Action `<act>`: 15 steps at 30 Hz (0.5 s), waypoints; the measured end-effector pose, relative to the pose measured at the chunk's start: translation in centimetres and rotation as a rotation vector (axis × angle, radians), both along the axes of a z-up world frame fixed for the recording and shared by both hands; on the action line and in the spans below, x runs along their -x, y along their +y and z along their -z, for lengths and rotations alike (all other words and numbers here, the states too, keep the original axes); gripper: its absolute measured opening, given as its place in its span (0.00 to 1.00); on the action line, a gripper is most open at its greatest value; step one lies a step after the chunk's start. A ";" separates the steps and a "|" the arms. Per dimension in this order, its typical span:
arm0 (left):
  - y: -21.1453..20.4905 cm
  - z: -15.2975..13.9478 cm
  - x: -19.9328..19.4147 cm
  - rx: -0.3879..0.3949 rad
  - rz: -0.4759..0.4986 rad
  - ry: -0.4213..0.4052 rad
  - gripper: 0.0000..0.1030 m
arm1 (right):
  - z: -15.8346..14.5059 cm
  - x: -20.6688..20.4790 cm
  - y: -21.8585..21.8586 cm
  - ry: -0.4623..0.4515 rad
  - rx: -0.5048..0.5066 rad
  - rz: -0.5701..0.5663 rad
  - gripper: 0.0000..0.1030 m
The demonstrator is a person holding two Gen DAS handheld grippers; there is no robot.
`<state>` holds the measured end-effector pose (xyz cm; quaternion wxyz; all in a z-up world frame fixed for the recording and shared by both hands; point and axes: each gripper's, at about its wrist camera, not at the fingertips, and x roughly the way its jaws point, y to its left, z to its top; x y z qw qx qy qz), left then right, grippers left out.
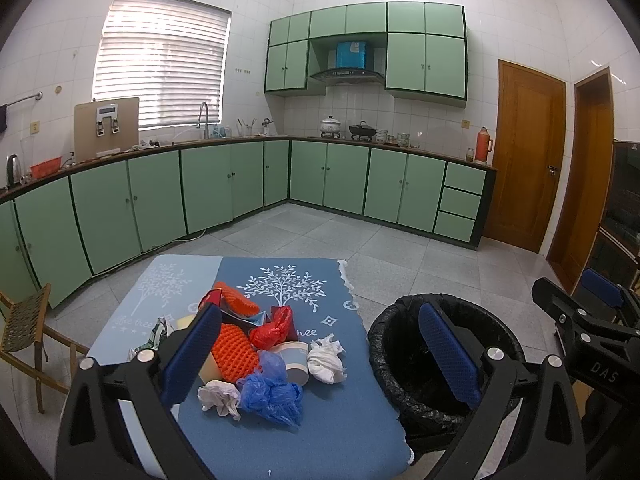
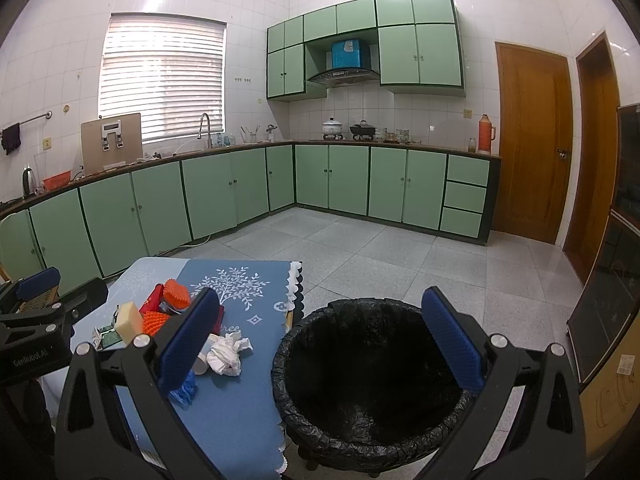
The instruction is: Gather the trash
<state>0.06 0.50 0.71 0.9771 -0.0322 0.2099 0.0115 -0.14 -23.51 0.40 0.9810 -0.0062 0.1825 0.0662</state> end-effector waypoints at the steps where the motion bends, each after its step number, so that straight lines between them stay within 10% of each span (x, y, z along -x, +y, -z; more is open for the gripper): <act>1: 0.1 0.0 0.0 0.000 0.000 0.001 0.94 | 0.0 0.0 -0.1 0.001 0.000 0.001 0.95; 15: 0.2 0.0 0.0 0.000 0.000 0.004 0.94 | 0.5 -0.1 0.0 0.004 0.001 0.002 0.95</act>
